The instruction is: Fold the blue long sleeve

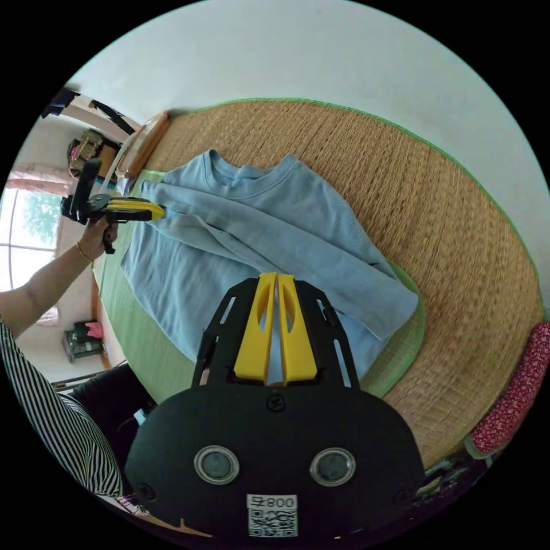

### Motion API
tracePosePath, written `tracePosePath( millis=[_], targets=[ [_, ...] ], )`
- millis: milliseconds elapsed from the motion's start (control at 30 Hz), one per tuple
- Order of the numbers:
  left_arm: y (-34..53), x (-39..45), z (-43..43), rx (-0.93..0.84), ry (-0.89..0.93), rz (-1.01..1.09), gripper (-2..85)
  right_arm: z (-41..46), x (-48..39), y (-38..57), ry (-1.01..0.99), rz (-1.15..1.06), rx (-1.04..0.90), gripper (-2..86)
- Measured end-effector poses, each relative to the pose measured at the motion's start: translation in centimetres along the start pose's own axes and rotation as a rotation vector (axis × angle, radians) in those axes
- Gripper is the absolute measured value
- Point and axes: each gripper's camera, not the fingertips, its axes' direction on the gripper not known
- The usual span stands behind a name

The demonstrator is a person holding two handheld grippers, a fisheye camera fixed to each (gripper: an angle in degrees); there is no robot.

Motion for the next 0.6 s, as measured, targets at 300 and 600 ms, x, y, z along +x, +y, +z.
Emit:
tracePosePath(
  millis=[300, 600],
  targets=[
    [-4.7, 4.0, 0.0, -0.031, -0.066, 0.014, 0.2, 3.0, -5.7, -4.2, 0.065, -0.034, -0.018, -0.4],
    [-8.5, 6.9, -3.0, 0.048, -0.180, 0.029, 0.1, 3.5, -11.0, -8.2, 0.279, -0.081, 0.063, -0.4]
  ],
)
